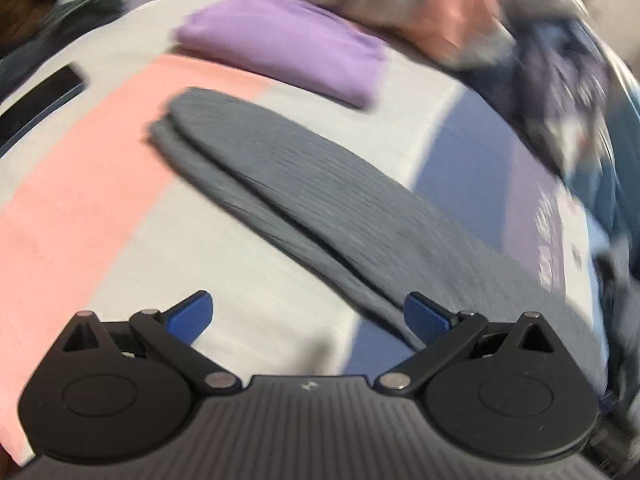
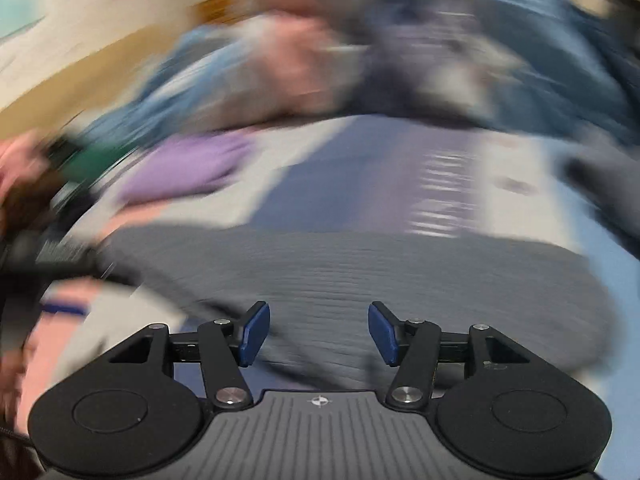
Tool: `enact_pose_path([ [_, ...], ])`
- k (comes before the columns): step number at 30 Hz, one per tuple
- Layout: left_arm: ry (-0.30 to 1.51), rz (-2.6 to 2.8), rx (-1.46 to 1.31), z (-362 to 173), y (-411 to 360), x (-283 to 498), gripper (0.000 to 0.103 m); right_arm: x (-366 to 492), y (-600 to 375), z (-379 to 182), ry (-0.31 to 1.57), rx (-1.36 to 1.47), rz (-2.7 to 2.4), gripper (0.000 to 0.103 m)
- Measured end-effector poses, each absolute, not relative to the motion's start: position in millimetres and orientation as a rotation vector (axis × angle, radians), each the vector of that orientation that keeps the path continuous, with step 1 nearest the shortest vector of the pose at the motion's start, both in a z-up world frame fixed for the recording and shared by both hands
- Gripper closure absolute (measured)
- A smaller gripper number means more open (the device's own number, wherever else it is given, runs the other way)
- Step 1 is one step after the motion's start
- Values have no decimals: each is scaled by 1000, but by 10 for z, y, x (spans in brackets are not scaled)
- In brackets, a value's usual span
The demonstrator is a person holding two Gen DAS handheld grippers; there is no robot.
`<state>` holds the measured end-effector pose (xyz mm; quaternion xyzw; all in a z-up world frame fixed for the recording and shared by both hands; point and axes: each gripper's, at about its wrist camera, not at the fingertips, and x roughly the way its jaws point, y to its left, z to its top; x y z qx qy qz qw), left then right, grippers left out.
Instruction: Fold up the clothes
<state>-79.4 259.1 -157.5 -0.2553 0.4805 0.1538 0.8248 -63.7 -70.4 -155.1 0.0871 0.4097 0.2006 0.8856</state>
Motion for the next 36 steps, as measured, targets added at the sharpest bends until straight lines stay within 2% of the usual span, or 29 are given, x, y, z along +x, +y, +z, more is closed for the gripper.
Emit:
enact_pose_path([
  [3, 996, 340, -648, -1569, 2957, -781, 0, -496, -257, -1618, 881, 214, 569, 58],
  [11, 970, 292, -782, -1719, 3453, -655, 0, -249, -39, -1968, 1057, 598, 339, 57],
  [15, 1004, 231, -773, -1809, 3513, -558, 0, -266, -107, -2111, 1021, 763, 152, 52],
  [17, 1007, 201, -772, -1827, 3520, -522, 0, -270, -180, -2212, 990, 899, 83, 56],
  [18, 1009, 190, -792, -1853, 3533, -505, 0, -274, -202, -2252, 976, 957, 64, 70],
  [19, 1011, 179, -811, -1879, 3547, -488, 0, -282, -202, -2278, 968, 1004, 67, 96],
  [26, 1028, 18, -974, -2120, 3381, -505, 0, -477, -258, -2126, 889, 1195, 83, 96],
  [32, 906, -45, -1405, -2503, 3551, -443, 0, -504, -315, -2050, 871, 1194, 130, 96],
  [36, 874, -35, -1499, -2661, 3637, -418, 0, -480, -338, -2026, 852, 1194, 169, 96],
])
